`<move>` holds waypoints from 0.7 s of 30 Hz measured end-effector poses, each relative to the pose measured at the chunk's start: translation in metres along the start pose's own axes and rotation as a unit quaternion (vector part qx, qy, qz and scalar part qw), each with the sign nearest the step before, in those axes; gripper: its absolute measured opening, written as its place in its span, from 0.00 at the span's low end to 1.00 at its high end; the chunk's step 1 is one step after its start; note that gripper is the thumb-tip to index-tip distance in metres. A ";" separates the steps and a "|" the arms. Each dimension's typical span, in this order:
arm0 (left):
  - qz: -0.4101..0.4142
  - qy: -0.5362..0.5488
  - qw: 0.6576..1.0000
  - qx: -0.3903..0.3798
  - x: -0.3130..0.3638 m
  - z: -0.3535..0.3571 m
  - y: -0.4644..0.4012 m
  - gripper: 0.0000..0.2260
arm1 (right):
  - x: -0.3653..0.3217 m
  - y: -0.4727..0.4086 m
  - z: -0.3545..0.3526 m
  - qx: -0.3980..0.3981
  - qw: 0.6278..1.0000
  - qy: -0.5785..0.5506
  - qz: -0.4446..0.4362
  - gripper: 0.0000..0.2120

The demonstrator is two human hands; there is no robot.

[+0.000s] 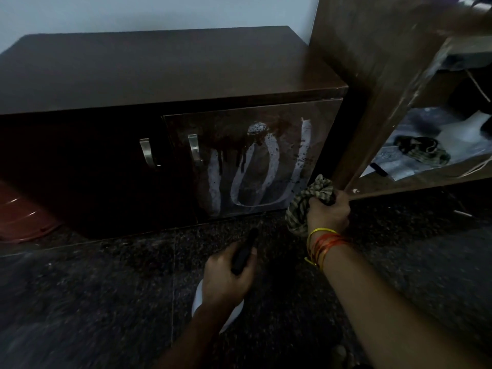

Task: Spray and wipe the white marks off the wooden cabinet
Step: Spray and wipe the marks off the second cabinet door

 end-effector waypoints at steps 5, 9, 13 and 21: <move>-0.027 -0.014 0.999 0.031 -0.022 -0.024 0.006 0.15 | 0.001 0.010 0.013 -0.004 1.000 -0.003 -0.001 0.14; -0.037 -0.021 0.998 0.041 -0.033 -0.039 0.009 0.14 | 0.003 0.020 0.026 -0.011 1.000 0.002 0.005 0.15; -0.043 -0.026 0.998 0.048 -0.042 -0.053 0.012 0.15 | 0.005 0.030 0.040 -0.028 1.000 -0.001 0.011 0.15; -0.094 0.022 0.990 0.099 -0.059 -0.075 0.016 0.20 | 0.034 0.059 0.096 -0.065 0.992 -0.067 0.084 0.12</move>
Point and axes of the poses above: each hand's wrist, its own y-axis away from the middle knuckle, its own z-axis out of the palm, x = y × z, the point moved 4 cm from there along -y, towards the middle knuckle, and after that the axes turned 6 degrees about -z, right-handed, at the moved point
